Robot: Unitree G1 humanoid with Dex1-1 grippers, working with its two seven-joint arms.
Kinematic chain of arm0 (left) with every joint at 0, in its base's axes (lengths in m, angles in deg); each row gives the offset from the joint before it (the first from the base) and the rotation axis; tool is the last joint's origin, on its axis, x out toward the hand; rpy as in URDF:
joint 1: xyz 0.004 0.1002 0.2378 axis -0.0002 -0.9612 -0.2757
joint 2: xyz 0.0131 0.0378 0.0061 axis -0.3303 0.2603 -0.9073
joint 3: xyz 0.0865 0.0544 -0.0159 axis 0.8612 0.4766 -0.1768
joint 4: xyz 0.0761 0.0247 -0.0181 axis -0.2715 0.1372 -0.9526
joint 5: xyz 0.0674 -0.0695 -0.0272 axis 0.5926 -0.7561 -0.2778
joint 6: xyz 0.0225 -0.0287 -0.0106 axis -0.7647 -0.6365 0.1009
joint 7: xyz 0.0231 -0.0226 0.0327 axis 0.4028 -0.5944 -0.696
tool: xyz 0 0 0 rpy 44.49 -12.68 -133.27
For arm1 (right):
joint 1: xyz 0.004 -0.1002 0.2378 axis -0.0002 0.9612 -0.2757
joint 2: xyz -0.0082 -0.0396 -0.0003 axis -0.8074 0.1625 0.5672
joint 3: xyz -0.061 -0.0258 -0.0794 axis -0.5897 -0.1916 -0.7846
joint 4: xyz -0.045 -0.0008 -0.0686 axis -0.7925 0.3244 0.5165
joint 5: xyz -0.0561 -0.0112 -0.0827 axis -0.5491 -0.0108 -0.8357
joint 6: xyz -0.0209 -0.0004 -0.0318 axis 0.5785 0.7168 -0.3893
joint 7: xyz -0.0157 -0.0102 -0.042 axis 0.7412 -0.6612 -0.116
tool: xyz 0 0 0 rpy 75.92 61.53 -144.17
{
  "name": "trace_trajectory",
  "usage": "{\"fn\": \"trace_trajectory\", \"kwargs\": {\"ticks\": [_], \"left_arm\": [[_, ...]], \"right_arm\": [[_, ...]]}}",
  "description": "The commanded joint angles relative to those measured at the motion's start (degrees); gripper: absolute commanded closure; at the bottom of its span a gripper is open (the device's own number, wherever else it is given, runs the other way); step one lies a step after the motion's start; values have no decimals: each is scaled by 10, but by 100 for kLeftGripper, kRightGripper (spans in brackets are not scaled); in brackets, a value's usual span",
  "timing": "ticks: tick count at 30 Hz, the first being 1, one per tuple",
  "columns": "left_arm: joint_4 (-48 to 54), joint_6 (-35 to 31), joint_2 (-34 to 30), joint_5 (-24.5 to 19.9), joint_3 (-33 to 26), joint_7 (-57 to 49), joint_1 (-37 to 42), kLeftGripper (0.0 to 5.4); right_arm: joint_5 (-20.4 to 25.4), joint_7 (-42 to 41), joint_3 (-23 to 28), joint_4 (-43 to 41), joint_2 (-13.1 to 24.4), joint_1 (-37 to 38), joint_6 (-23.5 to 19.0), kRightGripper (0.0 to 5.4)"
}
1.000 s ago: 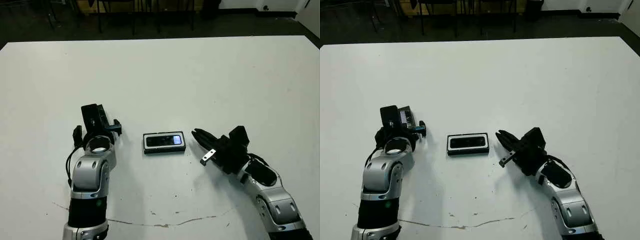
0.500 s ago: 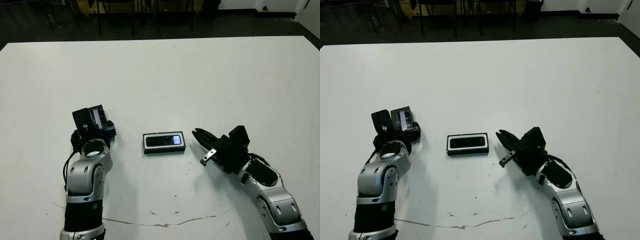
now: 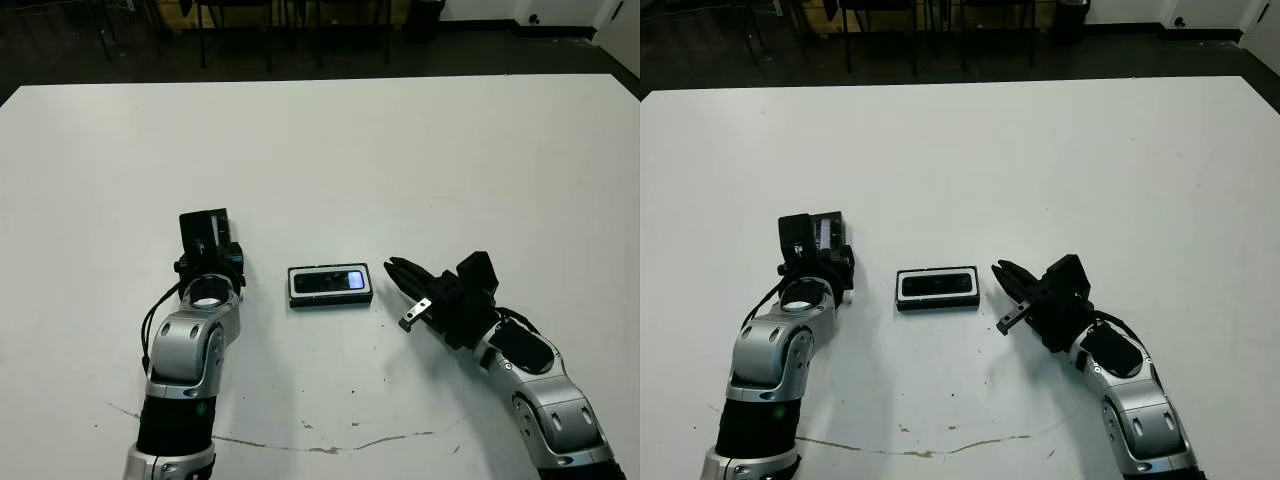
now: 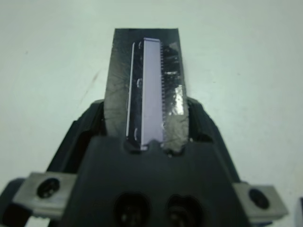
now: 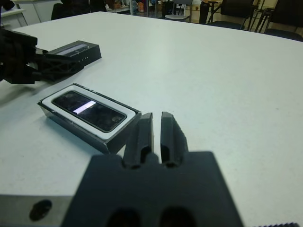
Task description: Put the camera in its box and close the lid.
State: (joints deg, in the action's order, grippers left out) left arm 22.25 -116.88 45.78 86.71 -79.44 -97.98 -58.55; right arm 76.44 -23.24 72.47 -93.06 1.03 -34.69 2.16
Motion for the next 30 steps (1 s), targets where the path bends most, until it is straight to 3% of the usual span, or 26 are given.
{"fn": "trace_trajectory", "kwargs": {"ticks": [1, 9, 13, 19, 21, 25, 30], "left_arm": [[-14, -21, -30, 13, 19, 33, -50, 263], [100, 20, -104, 10, 3, 127, -81, 263], [168, 60, -152, -22, -24, 207, -92, 264], [212, 117, -275, -78, -71, 359, -77, 264], [206, 145, -315, -93, -79, 409, -72, 264], [182, 182, -374, -122, -84, 494, -54, 264], [140, 198, -441, -139, -58, 590, -12, 264]], "right_arm": [[-9, 8, -3, -2, 5, 10, -10, 540], [3, 3, 6, 9, -1, 20, 10, 540], [15, -9, 21, 25, 1, 21, 42, 540], [13, -15, 49, 72, 4, -8, 108, 540], [8, -8, 54, 67, 10, -16, 97, 540], [8, 13, 64, 34, 22, -28, 27, 540], [47, 14, 89, 32, 23, -66, -51, 540]]}}
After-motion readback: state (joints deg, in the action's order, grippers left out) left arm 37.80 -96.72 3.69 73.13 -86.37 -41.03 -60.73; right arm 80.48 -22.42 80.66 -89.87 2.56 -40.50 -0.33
